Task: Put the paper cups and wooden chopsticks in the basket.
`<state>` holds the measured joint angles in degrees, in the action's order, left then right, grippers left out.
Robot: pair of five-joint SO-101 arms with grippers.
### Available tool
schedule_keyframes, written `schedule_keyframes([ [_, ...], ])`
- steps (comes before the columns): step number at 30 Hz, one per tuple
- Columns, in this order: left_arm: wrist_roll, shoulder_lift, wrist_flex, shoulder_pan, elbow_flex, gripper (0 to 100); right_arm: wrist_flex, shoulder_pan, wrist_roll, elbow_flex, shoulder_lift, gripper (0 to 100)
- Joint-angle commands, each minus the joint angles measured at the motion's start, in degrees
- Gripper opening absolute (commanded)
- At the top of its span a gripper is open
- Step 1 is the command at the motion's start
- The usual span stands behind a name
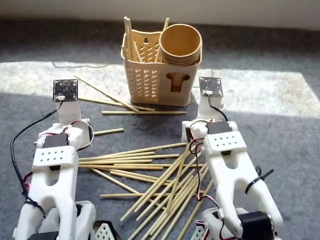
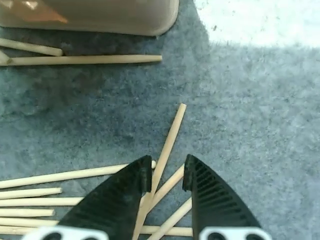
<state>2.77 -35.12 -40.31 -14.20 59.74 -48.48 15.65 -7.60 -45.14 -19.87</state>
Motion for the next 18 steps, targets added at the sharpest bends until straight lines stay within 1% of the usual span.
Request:
schedule_keyframes([
  [1,-0.3,-1.4,1.0,-0.8,-0.4,2,1.2,1.5,-1.9,3.8,4.7,11.8],
  [4,-0.3,-1.4,1.0,-0.8,-0.4,2,1.3,1.7,-4.2,6.6,9.5,11.8],
  [11,-0.3,-1.4,0.9,-0.8,-0.3,2,1.3,1.5,-4.1,11.4,18.2,11.7],
  [15,-0.3,-1.4,0.8,-0.8,-0.3,2,1.2,0.8,-4.1,12.0,20.1,11.4],
  [16,-0.3,-1.4,0.8,-0.8,-0.3,2,1.2,0.3,-4.1,12.0,20.1,10.4],
  [18,-0.3,-1.4,0.8,-0.8,-0.3,2,1.2,-0.9,-4.0,12.2,20.1,4.8],
])
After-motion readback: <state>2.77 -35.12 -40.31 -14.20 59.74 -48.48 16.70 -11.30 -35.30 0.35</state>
